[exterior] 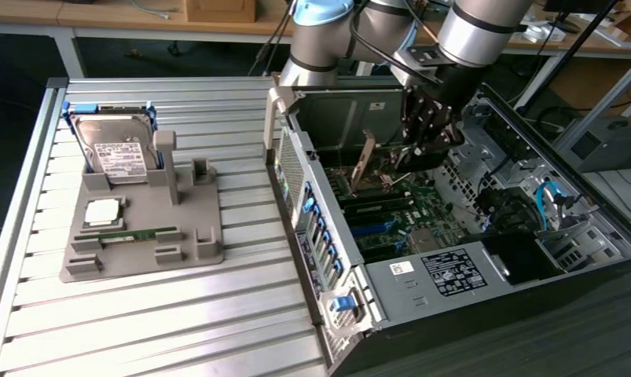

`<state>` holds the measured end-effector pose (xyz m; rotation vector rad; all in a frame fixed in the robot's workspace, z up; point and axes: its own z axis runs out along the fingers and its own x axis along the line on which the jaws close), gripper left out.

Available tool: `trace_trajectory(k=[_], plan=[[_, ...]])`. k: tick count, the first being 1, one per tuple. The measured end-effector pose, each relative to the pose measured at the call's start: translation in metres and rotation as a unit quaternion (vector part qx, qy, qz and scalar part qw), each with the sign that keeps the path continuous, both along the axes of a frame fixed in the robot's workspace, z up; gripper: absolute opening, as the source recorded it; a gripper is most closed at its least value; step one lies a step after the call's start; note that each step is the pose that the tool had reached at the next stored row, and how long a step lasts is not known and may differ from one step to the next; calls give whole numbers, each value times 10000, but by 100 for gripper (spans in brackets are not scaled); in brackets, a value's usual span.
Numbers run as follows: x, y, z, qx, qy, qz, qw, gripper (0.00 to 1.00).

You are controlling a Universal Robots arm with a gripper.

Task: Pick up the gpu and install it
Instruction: 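Insert the gpu into the slot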

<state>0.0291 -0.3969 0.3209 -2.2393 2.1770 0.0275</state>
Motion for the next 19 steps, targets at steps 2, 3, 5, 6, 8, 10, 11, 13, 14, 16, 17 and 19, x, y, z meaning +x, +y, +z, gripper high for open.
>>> trace_trajectory(k=[2, 3, 5, 6, 8, 10, 11, 13, 14, 16, 17, 19], plan=[[-9, -28, 0, 0, 0, 0, 10000, 27], [-12, -38, 0, 0, 0, 0, 10000, 27], [-17, -57, 0, -1, 0, 0, 10000, 27], [-18, -64, 0, 0, 0, 0, 10000, 27], [-21, -79, -1, 0, 0, 0, 10000, 27], [-24, -94, -2, 0, 0, 0, 10000, 27], [-26, -104, -3, 0, 0, 0, 10000, 27], [-29, -118, -4, 0, 0, 0, 10000, 27], [-31, -129, -6, 0, 0, 0, 10000, 27], [-34, -139, -8, 0, 0, 0, 10000, 27], [-35, -144, -9, 0, 0, 0, 10000, 27], [-37, -153, -11, 0, 0, 0, 10000, 27]])
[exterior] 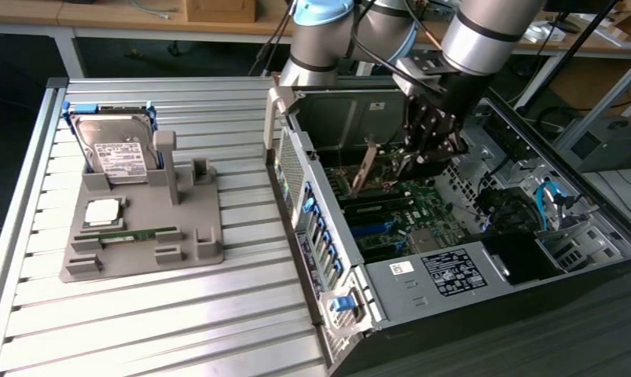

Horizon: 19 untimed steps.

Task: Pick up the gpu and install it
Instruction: 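Insert the gpu into the slot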

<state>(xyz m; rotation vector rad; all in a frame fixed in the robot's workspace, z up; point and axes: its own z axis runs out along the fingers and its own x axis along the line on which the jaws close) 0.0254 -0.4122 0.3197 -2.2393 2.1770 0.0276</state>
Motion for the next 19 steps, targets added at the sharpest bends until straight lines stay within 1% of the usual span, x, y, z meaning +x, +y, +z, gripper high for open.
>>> trace_trajectory(k=[11, 19], plan=[[-14, -43, -24, 0, 0, 0, 10000, 27], [-28, -57, -42, -1, 0, 0, 10000, 27]])
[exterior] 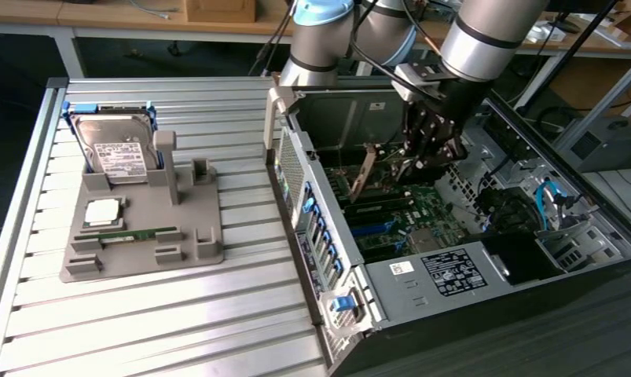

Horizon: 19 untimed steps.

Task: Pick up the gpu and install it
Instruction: 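Insert the gpu into the slot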

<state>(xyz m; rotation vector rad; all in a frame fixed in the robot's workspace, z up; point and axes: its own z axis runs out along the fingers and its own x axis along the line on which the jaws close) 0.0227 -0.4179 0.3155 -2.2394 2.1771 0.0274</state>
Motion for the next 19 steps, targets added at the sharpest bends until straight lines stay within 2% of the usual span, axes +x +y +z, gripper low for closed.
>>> trace_trajectory(k=[19], plan=[[-103, -32, -48, 0, 0, 0, 10000, 27]])
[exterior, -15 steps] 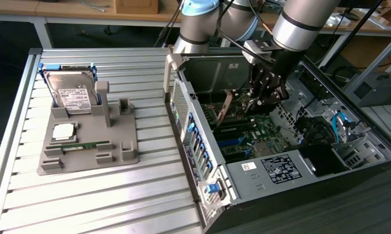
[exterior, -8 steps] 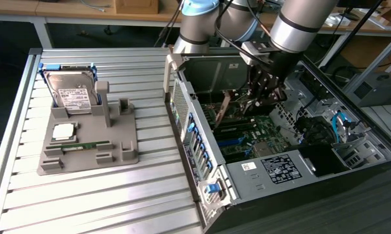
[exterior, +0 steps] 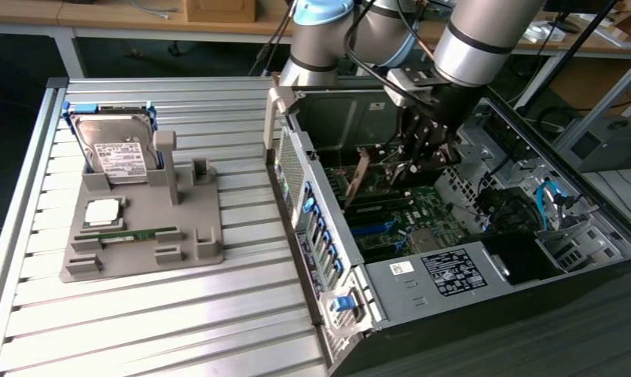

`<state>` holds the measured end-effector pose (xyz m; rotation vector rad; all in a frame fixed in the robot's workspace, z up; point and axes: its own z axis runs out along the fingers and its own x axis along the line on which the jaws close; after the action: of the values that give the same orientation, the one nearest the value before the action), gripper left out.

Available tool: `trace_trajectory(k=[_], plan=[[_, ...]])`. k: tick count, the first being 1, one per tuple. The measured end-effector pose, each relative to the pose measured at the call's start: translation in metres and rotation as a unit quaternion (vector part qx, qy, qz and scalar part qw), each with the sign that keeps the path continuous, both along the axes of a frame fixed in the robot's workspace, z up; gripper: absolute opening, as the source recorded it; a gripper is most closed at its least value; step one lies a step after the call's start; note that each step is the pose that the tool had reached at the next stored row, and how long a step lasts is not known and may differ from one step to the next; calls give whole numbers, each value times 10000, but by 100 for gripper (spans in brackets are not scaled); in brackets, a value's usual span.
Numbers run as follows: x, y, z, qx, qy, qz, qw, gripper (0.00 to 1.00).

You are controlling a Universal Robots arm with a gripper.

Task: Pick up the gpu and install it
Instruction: 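Insert the gpu into the slot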

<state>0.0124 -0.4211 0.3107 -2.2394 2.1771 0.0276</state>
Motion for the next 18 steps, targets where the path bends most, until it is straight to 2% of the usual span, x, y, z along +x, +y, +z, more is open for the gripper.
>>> trace_trajectory(k=[18], plan=[[-88, -6, -32, 0, 0, 0, 10000, 27]])
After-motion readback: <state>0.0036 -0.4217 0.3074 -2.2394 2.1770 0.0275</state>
